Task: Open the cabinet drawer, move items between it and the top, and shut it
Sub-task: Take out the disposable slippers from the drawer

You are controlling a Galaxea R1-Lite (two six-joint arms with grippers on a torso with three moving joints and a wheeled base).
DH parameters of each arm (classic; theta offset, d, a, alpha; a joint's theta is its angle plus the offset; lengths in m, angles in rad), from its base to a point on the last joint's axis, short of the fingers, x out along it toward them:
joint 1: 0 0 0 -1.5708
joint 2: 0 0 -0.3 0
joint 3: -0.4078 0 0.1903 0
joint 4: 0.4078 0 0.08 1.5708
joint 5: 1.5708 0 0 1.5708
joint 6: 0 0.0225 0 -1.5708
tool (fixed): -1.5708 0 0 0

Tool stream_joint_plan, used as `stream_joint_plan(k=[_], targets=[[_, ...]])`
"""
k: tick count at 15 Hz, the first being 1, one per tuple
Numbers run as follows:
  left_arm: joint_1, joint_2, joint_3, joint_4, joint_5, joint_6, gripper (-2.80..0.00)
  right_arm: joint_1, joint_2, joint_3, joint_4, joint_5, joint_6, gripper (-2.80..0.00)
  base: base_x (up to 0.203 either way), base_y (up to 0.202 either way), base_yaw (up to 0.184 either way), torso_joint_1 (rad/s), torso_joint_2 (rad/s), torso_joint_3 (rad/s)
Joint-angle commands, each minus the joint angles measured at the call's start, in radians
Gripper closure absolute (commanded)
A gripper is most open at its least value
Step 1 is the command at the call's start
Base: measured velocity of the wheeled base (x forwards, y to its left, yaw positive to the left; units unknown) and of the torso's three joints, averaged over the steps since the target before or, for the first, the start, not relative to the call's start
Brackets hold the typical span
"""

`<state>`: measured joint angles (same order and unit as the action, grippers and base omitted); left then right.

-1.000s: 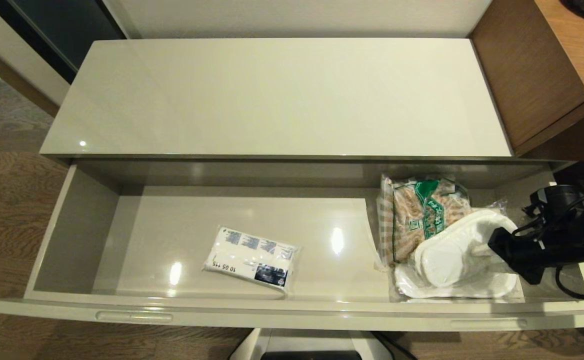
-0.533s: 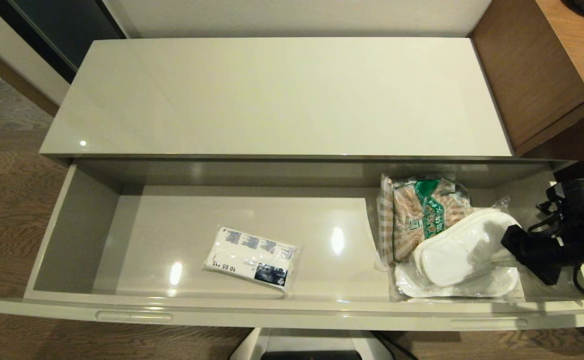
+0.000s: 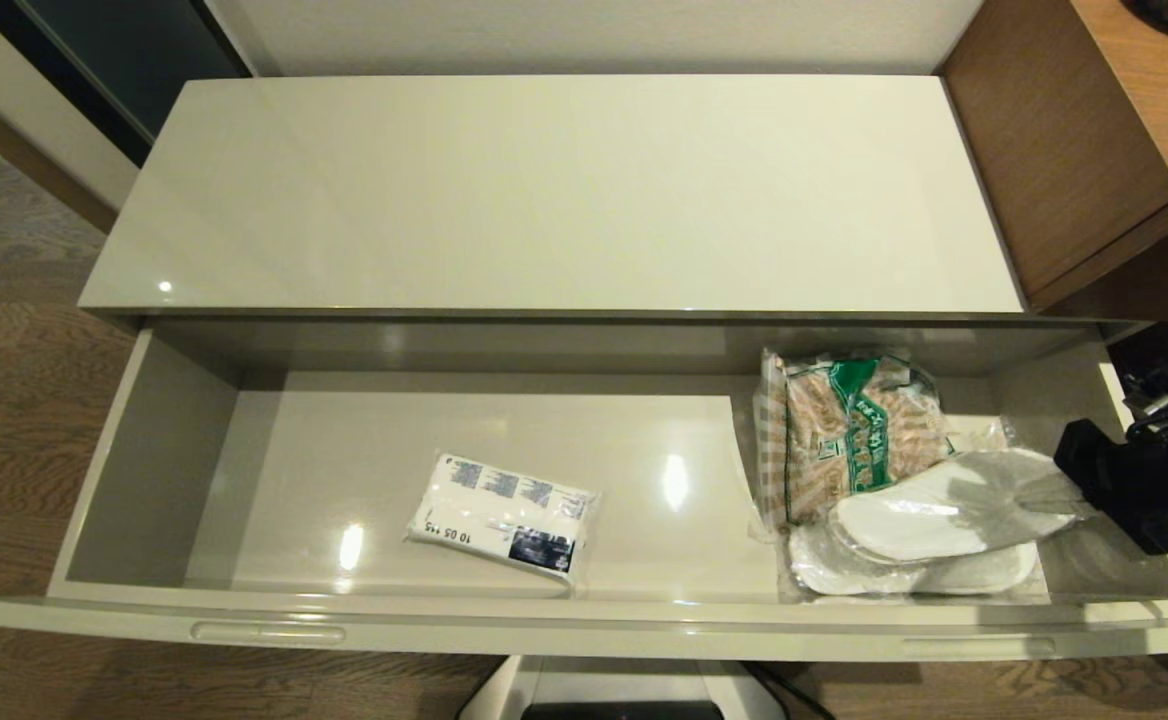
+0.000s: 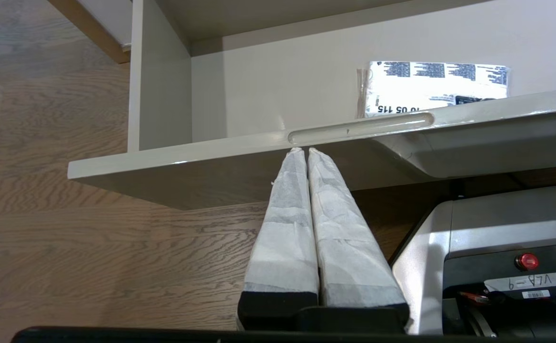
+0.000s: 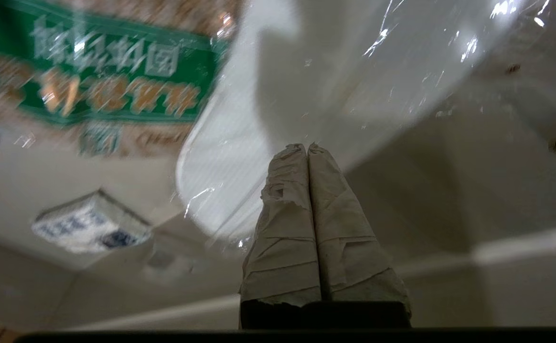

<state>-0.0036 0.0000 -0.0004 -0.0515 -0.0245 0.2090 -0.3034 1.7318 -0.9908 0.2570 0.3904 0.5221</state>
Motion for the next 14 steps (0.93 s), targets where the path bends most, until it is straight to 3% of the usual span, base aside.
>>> stream_joint_plan(k=[1,8,14], targets=[[0.001,0.002,0.0,-0.001,0.0,0.001,0.0,-0.003,-0.092,-0.033,0.063,0.016,-0.005,0.0,0.0,0.0,0.0,0.0,0.0,0.0],[0.001,0.002,0.0,-0.001,0.0,0.001,0.0,-0.008,-0.408,-0.294,0.512,0.106,-0.073,0.0,0.0,0.0,0.0,0.0,0.0,0.0],[0.001,0.002,0.0,-0.001,0.0,0.001,0.0,-0.005,-0.544,-0.4,0.725,0.139,-0.124,0.0,0.0,0.0,0.0,0.0,0.0,0.0]])
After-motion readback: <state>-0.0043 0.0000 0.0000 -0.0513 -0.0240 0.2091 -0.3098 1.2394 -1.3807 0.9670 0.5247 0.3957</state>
